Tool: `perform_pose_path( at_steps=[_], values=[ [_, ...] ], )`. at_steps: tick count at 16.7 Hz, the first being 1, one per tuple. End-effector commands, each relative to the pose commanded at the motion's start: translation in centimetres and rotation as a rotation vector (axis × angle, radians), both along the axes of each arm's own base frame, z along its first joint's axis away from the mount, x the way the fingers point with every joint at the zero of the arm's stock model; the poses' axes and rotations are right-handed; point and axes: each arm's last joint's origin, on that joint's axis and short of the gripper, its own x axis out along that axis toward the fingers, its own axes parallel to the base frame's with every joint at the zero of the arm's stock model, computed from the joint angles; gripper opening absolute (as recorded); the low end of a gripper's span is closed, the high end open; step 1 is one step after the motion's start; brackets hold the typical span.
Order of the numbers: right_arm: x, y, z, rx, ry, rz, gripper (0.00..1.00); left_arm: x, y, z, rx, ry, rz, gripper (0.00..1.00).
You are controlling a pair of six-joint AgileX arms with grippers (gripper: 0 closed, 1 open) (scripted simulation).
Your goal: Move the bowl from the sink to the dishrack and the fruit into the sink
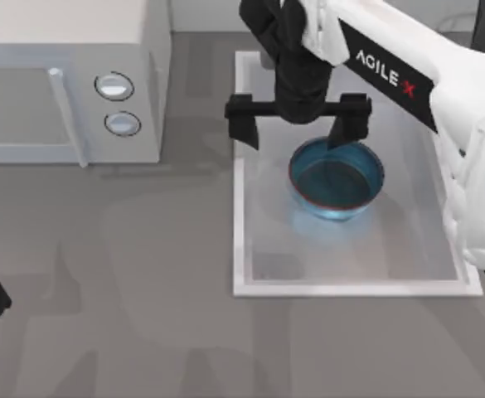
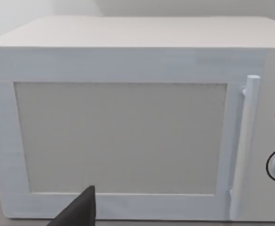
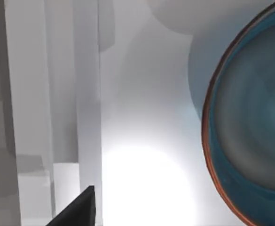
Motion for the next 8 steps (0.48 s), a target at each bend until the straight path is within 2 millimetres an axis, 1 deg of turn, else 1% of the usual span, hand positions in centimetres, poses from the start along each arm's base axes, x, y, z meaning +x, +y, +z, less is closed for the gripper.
perform_pose_path(
  at_steps=[3,8],
  values=[
    [0.8,0.4,-1.6,0.001,-0.001,0.002,1.0,0.0,0.0,0.0,0.0,0.0,0.0,1.0],
    [1.8,0.6,-5.5,0.002,-0.003,0.002,1.0,0.0,0.0,0.0,0.0,0.0,0.0,1.0]
  ],
)
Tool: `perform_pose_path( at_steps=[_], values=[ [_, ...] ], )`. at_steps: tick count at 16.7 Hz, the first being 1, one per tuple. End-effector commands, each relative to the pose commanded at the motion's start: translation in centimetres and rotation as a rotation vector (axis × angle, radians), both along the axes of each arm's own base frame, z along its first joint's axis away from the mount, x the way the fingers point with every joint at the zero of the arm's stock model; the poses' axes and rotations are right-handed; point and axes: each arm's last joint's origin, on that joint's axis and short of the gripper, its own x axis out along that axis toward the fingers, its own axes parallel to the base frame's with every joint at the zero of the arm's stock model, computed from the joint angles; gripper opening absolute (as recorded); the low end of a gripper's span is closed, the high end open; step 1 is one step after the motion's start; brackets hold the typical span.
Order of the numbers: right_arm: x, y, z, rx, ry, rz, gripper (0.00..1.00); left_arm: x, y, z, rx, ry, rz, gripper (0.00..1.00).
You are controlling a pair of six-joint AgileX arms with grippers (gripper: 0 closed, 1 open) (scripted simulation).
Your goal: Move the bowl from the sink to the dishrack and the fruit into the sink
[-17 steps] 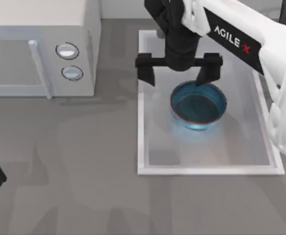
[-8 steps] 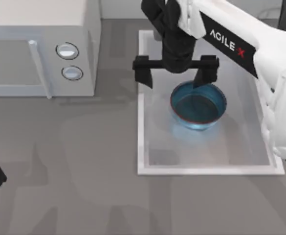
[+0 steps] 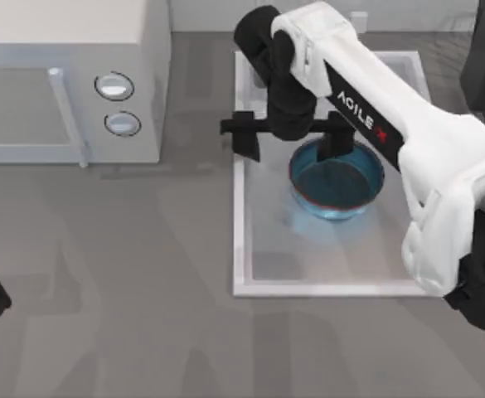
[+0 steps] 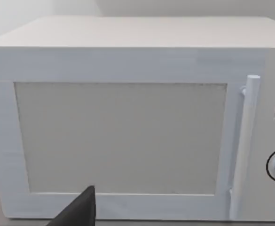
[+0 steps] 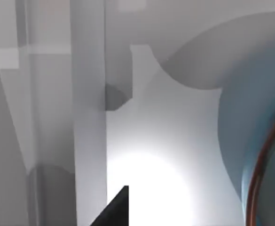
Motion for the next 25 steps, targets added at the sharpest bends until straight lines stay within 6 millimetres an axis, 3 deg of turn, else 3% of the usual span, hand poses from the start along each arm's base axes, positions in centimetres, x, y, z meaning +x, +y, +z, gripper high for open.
perform_pose_path(
  at_steps=[5,11,24,25],
  values=[
    [-0.1,-0.5,-3.2,0.0,-0.001,0.0,1.0,0.0,0.0,0.0,0.0,0.0,0.0,1.0],
    [-0.2,-0.6,-3.7,0.0,0.0,0.0,1.0,0.0,0.0,0.0,0.0,0.0,0.0,1.0],
    [-0.2,-0.6,-3.7,0.0,0.0,0.0,0.02,0.0,0.0,0.0,0.0,0.0,0.0,1.0],
    [-0.2,-0.6,-3.7,0.0,0.0,0.0,0.0,0.0,0.0,0.0,0.0,0.0,0.0,1.0]
  ],
)
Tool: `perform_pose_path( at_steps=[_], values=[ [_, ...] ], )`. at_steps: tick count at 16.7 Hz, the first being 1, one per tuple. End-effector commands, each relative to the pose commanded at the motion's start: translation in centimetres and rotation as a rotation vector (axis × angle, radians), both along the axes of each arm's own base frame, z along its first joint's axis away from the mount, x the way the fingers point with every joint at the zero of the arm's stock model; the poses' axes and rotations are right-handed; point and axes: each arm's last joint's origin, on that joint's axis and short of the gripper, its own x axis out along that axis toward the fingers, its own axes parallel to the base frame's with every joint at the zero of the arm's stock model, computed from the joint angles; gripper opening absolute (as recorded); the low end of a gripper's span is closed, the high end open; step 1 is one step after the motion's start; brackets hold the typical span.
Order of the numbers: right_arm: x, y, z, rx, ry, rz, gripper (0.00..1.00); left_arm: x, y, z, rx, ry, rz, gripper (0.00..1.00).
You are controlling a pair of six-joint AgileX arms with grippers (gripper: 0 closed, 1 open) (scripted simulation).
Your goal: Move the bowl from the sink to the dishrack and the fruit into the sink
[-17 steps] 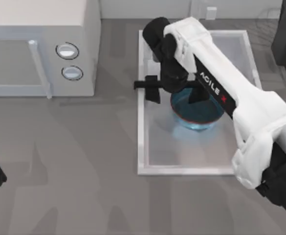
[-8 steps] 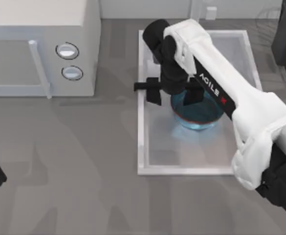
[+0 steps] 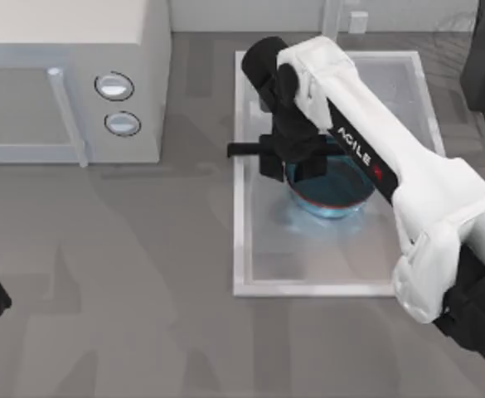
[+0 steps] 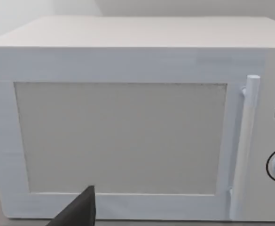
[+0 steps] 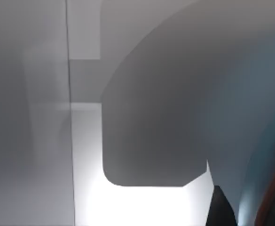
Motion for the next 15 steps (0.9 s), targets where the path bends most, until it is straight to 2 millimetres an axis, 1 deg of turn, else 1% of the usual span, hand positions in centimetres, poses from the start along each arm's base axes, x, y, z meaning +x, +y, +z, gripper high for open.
perform_pose_path(
  at_steps=[7,10,12,13,15],
  values=[
    [0.0,0.0,0.0,0.0,0.0,0.0,0.0,0.0,0.0,0.0,0.0,0.0,0.0,1.0],
    [0.0,0.1,0.6,0.003,-0.006,-0.002,0.0,0.0,0.0,0.0,0.0,0.0,0.0,1.0],
    [-0.5,1.2,2.0,0.004,-0.008,0.003,0.0,0.0,0.0,0.0,0.0,0.0,0.0,1.0],
    [-1.0,1.9,3.2,0.005,-0.008,0.005,0.0,0.0,0.0,0.0,0.0,0.0,0.0,1.0],
    [-2.3,3.5,6.2,0.005,-0.008,0.008,0.0,0.0,0.0,0.0,0.0,0.0,0.0,1.0]
  ],
)
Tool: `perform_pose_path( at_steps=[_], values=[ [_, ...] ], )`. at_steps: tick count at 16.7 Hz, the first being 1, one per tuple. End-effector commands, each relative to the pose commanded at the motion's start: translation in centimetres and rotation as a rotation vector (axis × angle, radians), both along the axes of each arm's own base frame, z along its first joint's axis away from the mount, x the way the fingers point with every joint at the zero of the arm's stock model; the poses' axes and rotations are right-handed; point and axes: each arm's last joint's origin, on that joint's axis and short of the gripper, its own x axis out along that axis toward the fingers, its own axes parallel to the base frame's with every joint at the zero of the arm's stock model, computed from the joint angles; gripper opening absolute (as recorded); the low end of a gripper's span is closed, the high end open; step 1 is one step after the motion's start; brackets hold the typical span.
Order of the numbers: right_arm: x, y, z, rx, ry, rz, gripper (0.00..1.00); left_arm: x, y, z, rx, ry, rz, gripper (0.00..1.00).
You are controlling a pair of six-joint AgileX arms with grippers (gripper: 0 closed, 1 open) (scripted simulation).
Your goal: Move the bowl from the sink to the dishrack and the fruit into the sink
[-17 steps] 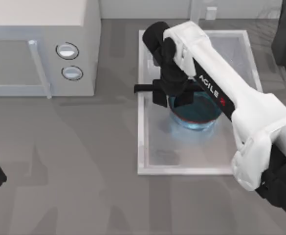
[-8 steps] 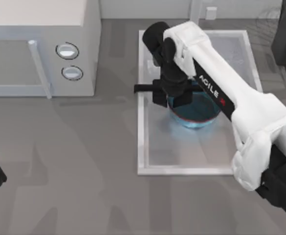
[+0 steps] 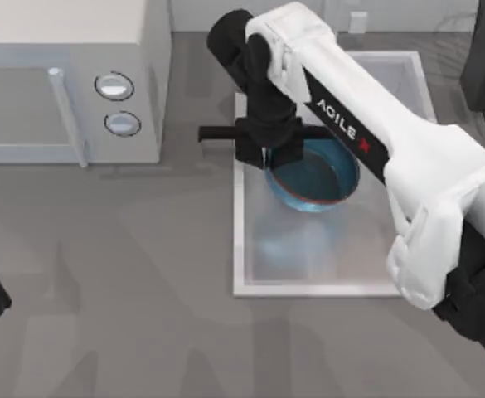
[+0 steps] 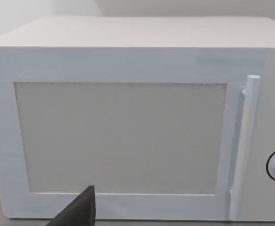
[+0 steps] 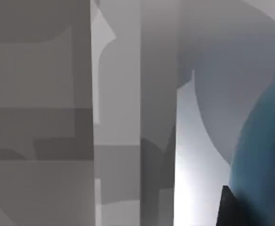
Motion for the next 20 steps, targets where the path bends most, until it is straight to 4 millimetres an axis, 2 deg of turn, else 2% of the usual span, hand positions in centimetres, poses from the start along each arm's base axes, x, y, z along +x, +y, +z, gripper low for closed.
perform_pose_path(
  at_steps=[2,5,8,10,13,15,17,20],
  values=[
    [-2.2,1.6,3.9,-0.001,0.002,0.002,0.0,0.0,0.0,0.0,0.0,0.0,0.0,1.0],
    [-7.1,3.0,10.7,-0.002,0.003,0.001,0.0,0.0,0.0,0.0,0.0,0.0,0.0,1.0],
    [-13.5,2.6,17.0,-0.002,0.003,-0.002,0.0,0.0,0.0,0.0,0.0,0.0,0.0,1.0],
    [-17.9,1.3,20.1,-0.001,0.002,-0.004,0.0,0.0,0.0,0.0,0.0,0.0,0.0,1.0],
    [-23.4,-1.1,22.9,-0.001,0.003,-0.008,0.0,0.0,0.0,0.0,0.0,0.0,0.0,1.0],
    [-25.9,-2.4,23.6,-0.002,0.004,-0.01,0.0,0.0,0.0,0.0,0.0,0.0,0.0,1.0],
    [-27.3,-3.2,24.0,-0.002,0.003,-0.012,0.0,0.0,0.0,0.0,0.0,0.0,0.0,1.0],
    [-27.6,-3.4,24.0,-0.002,0.003,-0.012,0.0,0.0,0.0,0.0,0.0,0.0,0.0,1.0]
  ],
)
